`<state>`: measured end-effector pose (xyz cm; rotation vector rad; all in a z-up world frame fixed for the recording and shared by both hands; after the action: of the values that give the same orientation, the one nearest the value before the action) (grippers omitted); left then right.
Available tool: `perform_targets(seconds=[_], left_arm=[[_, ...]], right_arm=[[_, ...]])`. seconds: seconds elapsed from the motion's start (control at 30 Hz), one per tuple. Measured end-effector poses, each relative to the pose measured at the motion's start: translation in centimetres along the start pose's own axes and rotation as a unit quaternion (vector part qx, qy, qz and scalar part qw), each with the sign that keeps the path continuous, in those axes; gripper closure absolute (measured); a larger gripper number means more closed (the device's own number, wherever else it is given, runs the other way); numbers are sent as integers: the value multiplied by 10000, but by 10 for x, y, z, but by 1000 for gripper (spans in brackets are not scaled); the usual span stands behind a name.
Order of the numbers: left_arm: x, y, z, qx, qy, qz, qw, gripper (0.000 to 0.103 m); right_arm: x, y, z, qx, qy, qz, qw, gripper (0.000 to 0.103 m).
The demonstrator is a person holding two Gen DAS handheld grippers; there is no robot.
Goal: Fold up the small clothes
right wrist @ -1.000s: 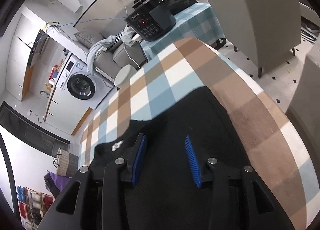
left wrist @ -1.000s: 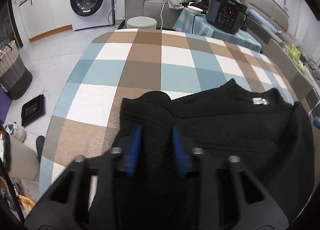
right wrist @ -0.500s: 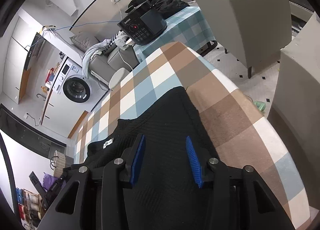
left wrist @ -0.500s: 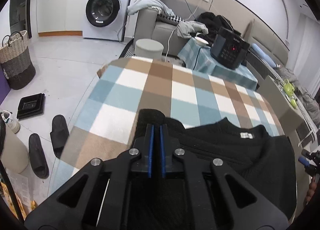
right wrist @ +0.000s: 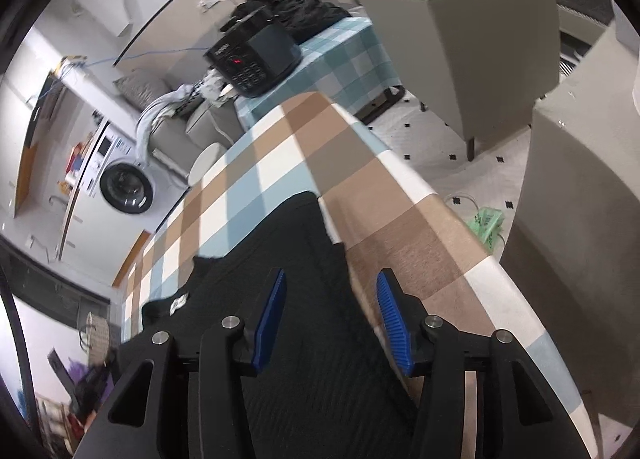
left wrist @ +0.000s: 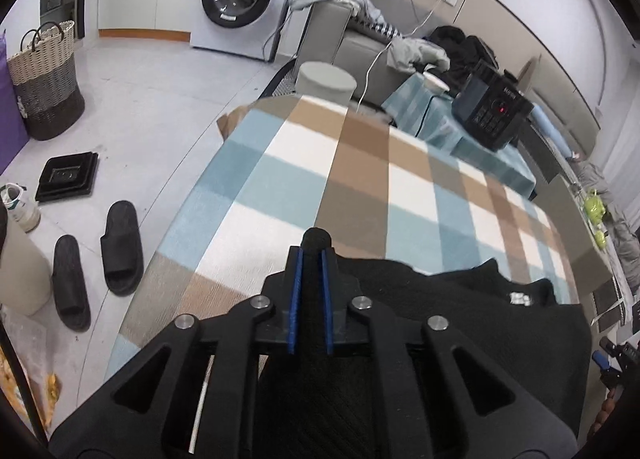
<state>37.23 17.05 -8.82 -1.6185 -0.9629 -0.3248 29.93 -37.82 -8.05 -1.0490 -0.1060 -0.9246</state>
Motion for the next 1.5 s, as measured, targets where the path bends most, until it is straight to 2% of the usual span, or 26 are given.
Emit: perform_targets(seconds=[0.03,0.07,0.17,0.23,0.33,0.4,0.47,0.53,0.63,0.67,0.7,0.73,0.77,0.87,1.0,1.13,1.27,1.33,1.4,1.47,1.5], left_arm=[[-1,2,0,23,29,76,10000,77],[-2,3,0,36,59,134,9999,56],[-4,-1,2,137,144,60,9998,34],[-5,1,2,166,268,247,9992,28],[-10,4,2,254,492,460,9974,28],[-13,5,2,290,644,524,9961,28],[-16,7,4,364,766,475,9953,28],[-16,8,5,326,770,450,9955,30],[-16,11,5,185,684,409,9966,42],[-16,13,4,147,681,389,9968,52],[-16,14,3,120,691,375,9968,59],[-16,17,2,79,687,387,9969,83],[-16,19,1,17,657,409,9970,98],[-15,12,-1,17,619,142,9980,101],[-8,-8,-1,-33,553,-242,9982,102],[2,-22,-1,-89,405,-412,9983,102],[1,-17,-4,-27,404,-320,9987,102],[-3,-10,-6,81,441,-86,9990,101],[-9,-6,-3,232,434,185,9986,100],[-15,-10,3,258,387,307,9984,95],[-17,-16,6,273,363,288,9986,92]], right_arm=[[1,4,1,42,17,24,10000,55],[3,11,3,35,3,76,10000,55],[7,29,11,94,-74,179,9998,55],[8,38,17,51,-186,173,9997,55],[9,52,26,-96,-400,145,9990,56],[10,54,31,-86,-580,33,9983,70],[11,53,34,-65,-751,-51,9971,89],[12,45,38,218,-862,-239,9958,96],[12,26,43,593,-1042,-635,9907,96],[13,21,44,669,-1077,-738,9892,96],[14,19,45,553,-1112,-765,9893,96],[15,20,45,528,-1117,-751,9895,96],[15,22,44,530,-1085,-716,9901,96],[15,26,42,499,-1025,-652,9913,96],[16,14,45,692,-1052,-904,9879,97],[22,9,46,604,-1030,-1017,9876,97],[27,22,38,205,-936,-881,9915,97],[27,35,31,-29,-864,-524,9949,95],[26,36,22,18,-642,-308,9975,90],[21,23,15,167,-472,-287,9983,70],[17,12,12,240,-443,-355,9981,67]])
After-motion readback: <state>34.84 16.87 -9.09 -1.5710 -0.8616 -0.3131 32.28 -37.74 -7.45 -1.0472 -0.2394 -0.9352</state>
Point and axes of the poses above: each gripper's, at about its wrist camera, not at the fingertips, and y roughly the way its jaws point, z to its left, x to its top, the point moved 2 cm from there along y, roughly the way its jaws point, and after that the axes turned 5 degrees about -z, right-handed, at the moved point
